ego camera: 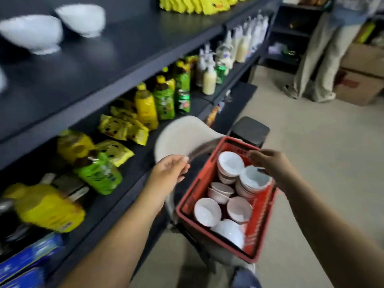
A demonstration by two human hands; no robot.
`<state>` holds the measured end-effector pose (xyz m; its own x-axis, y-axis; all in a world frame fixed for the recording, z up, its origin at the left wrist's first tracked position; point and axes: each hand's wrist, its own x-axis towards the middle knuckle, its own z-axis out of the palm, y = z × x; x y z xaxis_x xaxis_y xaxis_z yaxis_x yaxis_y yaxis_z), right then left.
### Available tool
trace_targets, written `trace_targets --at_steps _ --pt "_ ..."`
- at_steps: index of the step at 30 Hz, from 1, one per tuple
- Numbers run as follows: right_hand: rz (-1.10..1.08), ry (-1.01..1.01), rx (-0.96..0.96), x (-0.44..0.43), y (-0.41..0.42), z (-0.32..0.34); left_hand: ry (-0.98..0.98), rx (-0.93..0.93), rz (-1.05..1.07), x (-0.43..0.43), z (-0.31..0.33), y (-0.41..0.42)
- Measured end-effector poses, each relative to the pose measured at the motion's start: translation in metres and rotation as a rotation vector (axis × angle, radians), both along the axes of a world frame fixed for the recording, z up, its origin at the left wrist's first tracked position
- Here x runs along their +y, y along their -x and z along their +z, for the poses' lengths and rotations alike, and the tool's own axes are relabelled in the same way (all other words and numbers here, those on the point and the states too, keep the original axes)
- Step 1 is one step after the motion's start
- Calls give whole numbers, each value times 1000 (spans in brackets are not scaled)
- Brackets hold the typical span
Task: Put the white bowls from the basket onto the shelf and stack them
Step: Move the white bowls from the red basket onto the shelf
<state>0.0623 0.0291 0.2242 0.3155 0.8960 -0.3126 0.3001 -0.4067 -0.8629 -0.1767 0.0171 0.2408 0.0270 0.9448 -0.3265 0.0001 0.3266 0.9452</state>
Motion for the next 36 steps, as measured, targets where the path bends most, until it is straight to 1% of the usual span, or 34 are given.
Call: trace_targets --at_steps 4,7,10,12,15,18,20,23,24,26,28,30,33,36 --pt "-79 163 66 14 -85 -56 166 105 -71 31 -61 -84" --pt "-65 276 68 35 -127 -94 268 203 -65 51 -104 -131" --pt "65 318 -55 71 -154 -135 308 305 -81 78 -148 -163" --pt "164 324 -115 100 -164 -158 330 332 -69 101 -176 -177" --pt "358 428 -310 136 -170 -184 334 367 37 132 -220 -196" --pt "423 508 -415 156 -170 -216 358 410 153 154 -262 -204" --pt "401 564 -456 160 -168 -234 386 404 198 164 -285 -207" --pt "471 617 -597 168 -166 -249 435 284 223 172 -301 -211" --pt "494 624 -639 169 -165 -252 444 251 227 173 -308 -212" --pt "492 621 -663 171 -165 -259 415 260 206 173 -319 -211" --pt "486 564 -738 170 -169 -265 364 286 191 173 -327 -210" --pt "497 513 -807 169 -172 -269 353 303 196 173 -332 -209" --pt "512 475 -796 168 -175 -266 333 339 189 172 -333 -208" --pt "560 441 -801 164 -177 -259 355 282 179 170 -329 -209"
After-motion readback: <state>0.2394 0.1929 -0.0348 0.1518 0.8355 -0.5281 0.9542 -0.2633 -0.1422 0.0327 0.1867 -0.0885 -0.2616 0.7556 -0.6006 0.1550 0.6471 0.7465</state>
